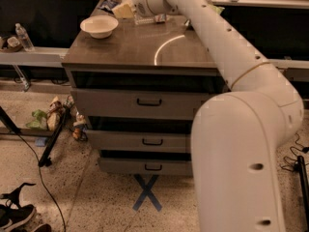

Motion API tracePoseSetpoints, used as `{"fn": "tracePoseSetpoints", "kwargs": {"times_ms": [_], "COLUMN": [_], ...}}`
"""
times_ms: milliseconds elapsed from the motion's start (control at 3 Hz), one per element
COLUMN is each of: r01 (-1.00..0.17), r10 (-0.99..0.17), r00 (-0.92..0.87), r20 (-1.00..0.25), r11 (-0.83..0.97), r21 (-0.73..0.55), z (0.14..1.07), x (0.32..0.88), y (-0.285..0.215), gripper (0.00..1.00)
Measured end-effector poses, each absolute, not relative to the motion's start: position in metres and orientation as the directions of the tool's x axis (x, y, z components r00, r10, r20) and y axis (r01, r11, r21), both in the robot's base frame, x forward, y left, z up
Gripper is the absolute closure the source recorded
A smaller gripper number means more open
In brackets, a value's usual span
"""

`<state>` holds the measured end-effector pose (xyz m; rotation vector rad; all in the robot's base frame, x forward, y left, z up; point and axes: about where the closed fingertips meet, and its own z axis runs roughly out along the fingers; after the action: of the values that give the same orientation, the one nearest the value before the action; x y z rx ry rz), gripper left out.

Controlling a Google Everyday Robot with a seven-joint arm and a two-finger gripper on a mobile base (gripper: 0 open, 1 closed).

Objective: Place rxbar blueberry into paper bowl

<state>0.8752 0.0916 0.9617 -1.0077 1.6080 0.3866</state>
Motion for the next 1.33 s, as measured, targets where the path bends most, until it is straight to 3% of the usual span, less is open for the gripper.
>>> {"fn": "tracePoseSetpoints", "kwargs": {"times_ms": [1000,1333], "r01": [-0.76,-0.756], "r10": [-0.462,-0.478], "r00": [-0.045,-0.054], "r20": [-0.886,-0.877], "r11": [0.592,0.594], "r21": [-0.27,-0.277], "z": [0.94,0.939], "x": [0.916,0.924], "y": [0.152,0.174], "gripper": [1.0,0.74]}}
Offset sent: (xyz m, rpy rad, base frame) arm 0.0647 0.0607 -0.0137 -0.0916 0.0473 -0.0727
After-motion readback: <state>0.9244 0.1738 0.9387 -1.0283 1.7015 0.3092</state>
